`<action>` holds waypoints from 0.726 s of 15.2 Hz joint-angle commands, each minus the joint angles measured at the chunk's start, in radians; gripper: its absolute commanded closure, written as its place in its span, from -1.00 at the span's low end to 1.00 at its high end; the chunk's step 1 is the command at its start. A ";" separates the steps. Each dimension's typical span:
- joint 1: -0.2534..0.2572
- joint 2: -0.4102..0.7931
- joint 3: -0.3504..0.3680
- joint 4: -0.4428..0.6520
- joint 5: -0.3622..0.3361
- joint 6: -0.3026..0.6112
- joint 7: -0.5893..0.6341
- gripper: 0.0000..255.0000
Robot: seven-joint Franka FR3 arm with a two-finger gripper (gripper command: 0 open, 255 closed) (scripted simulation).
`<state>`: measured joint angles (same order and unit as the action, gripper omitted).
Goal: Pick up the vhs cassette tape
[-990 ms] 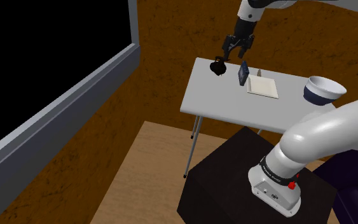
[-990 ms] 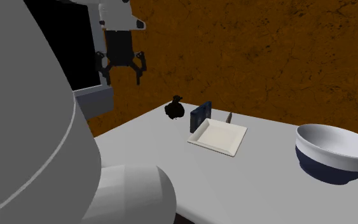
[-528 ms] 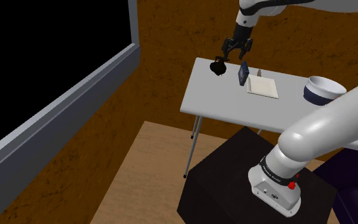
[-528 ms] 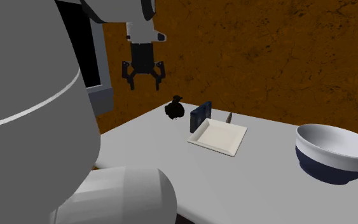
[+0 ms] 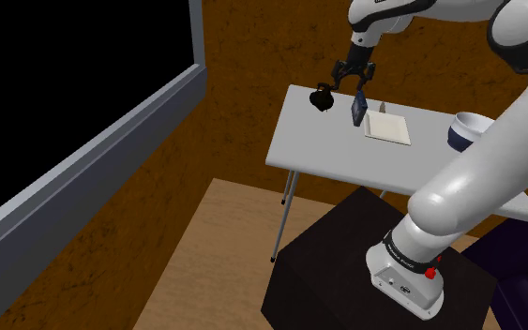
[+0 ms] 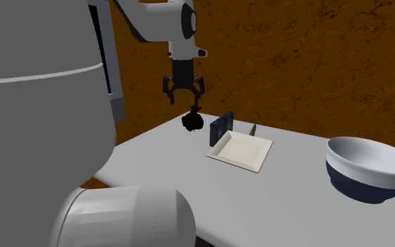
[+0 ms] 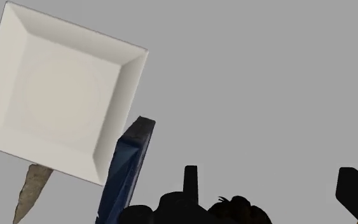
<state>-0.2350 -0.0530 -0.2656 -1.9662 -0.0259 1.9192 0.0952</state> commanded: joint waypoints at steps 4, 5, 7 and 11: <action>-0.051 0.140 -0.051 0.104 0.032 0.021 0.012 -1.00; -0.062 0.168 -0.060 0.127 0.041 0.023 0.014 -1.00; -0.085 0.224 -0.078 0.173 0.059 0.026 0.019 -1.00; -0.137 0.336 -0.108 0.271 0.098 0.024 0.028 -1.00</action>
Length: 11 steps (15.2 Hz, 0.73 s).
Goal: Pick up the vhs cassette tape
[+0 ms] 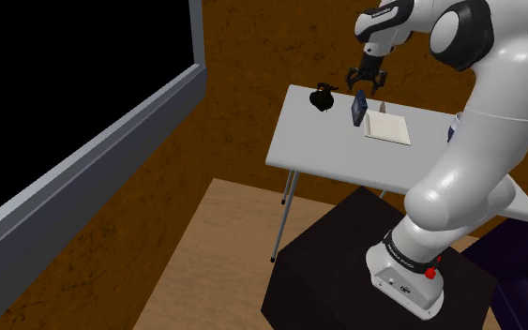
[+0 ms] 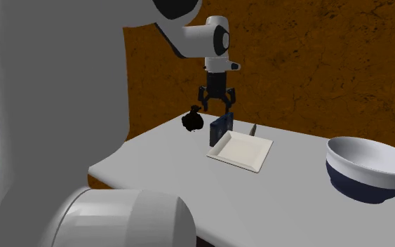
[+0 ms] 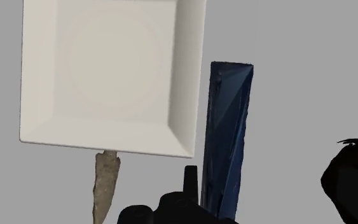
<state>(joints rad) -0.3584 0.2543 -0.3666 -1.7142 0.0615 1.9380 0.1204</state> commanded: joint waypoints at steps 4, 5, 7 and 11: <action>-0.036 0.078 -0.016 0.040 0.029 0.027 0.006 -1.00; -0.036 0.082 -0.015 0.032 0.031 0.039 0.005 -1.00; -0.036 0.090 -0.014 0.016 0.035 0.063 0.004 -1.00; -0.037 0.102 -0.012 -0.004 0.040 0.093 0.001 -1.00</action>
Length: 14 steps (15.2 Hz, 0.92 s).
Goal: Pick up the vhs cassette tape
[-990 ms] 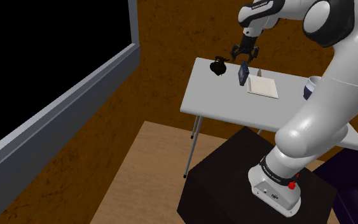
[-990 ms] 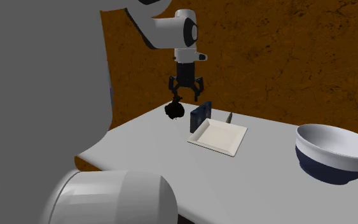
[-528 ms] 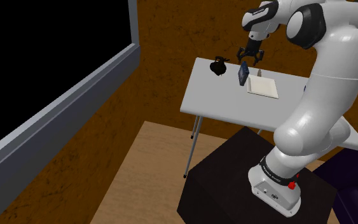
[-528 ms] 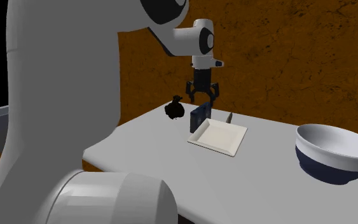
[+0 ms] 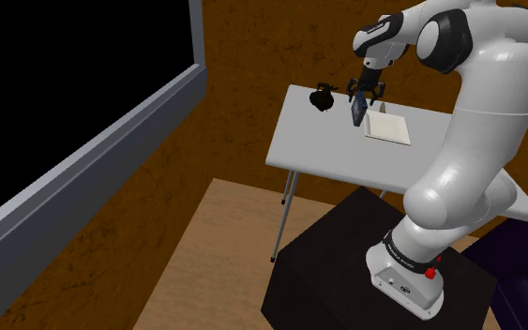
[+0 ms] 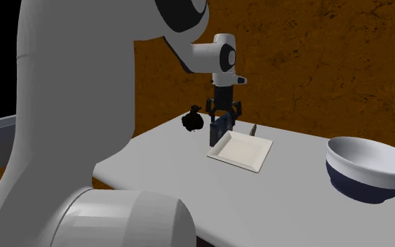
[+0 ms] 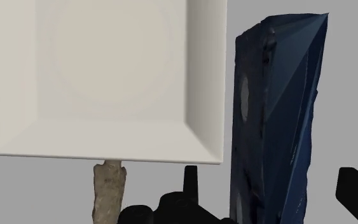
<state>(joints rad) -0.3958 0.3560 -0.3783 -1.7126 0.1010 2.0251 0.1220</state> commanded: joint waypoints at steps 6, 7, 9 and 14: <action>0.000 0.002 0.001 -0.002 0.001 0.005 0.001 1.00; 0.000 0.002 0.001 -0.003 0.001 0.005 0.000 1.00; 0.000 0.002 0.000 -0.003 0.001 0.005 0.000 1.00; 0.002 -0.018 -0.003 0.025 -0.007 -0.041 0.003 1.00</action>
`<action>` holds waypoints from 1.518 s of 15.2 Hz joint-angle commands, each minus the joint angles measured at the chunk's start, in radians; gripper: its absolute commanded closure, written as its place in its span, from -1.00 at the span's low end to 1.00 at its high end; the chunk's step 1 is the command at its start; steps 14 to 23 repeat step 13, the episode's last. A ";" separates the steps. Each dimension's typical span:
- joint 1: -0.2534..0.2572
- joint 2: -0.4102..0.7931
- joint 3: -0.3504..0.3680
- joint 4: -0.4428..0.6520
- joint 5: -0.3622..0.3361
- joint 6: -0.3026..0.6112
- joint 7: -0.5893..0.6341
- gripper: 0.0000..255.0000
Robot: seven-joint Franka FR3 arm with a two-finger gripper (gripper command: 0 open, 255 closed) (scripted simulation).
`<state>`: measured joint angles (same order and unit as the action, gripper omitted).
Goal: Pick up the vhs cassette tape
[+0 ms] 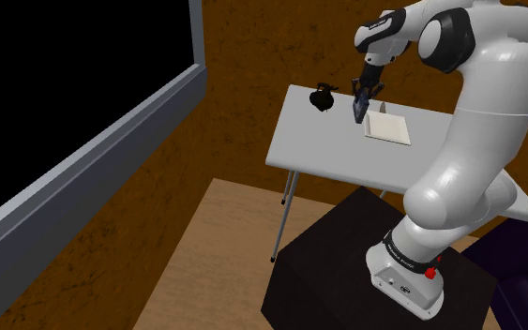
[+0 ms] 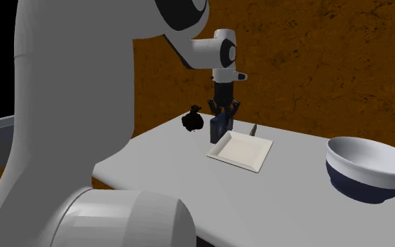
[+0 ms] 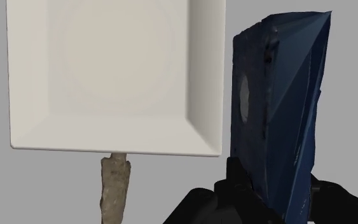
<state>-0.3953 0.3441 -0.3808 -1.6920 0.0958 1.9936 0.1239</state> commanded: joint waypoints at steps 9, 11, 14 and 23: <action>0.001 -0.033 -0.006 0.089 -0.015 -0.120 0.007 1.00; 0.001 -0.037 -0.007 0.111 -0.017 -0.145 0.008 1.00; 0.001 -0.038 -0.007 0.113 -0.017 -0.147 0.008 1.00; 0.001 -0.038 -0.007 0.113 -0.017 -0.147 0.008 1.00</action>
